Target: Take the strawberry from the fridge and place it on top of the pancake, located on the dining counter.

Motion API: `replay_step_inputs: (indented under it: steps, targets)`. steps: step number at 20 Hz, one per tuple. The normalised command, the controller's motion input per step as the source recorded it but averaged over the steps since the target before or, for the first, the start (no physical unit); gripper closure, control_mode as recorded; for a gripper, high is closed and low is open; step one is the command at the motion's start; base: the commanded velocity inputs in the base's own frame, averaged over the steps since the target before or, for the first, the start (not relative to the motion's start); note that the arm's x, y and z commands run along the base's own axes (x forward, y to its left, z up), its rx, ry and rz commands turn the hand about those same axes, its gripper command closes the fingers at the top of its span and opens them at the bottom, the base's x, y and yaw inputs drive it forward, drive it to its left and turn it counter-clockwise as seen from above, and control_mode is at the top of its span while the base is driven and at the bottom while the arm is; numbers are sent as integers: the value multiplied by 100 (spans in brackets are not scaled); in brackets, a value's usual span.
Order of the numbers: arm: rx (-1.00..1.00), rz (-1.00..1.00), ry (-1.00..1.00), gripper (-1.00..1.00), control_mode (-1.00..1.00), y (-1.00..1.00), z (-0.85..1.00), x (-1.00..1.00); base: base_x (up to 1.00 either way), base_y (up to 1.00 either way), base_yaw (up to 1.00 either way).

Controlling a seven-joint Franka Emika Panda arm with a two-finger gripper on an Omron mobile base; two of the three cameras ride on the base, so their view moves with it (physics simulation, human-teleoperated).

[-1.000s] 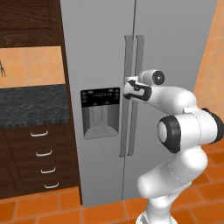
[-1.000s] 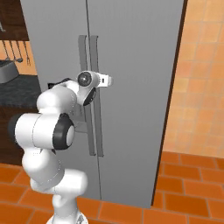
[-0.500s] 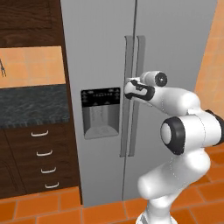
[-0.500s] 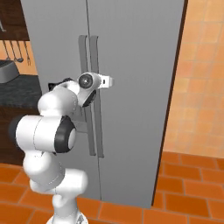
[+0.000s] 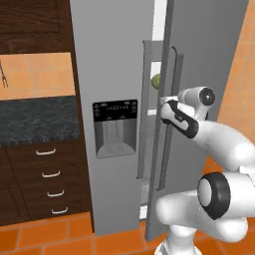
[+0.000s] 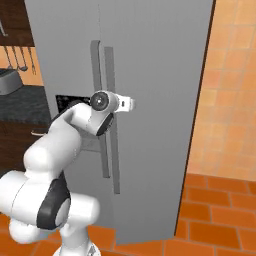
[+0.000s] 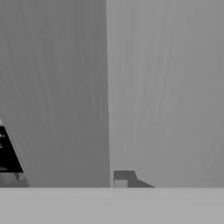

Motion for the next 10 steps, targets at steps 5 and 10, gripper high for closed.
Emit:
replay_step_inputs:
  steps: [5, 10]
  targets:
    - [0, 0, 19, 100, -100, -98, 8, -100, 0, 0, 0]
    - [4, 0, 3, 100, -100, -100, -5, -100, 0, 0, 0]
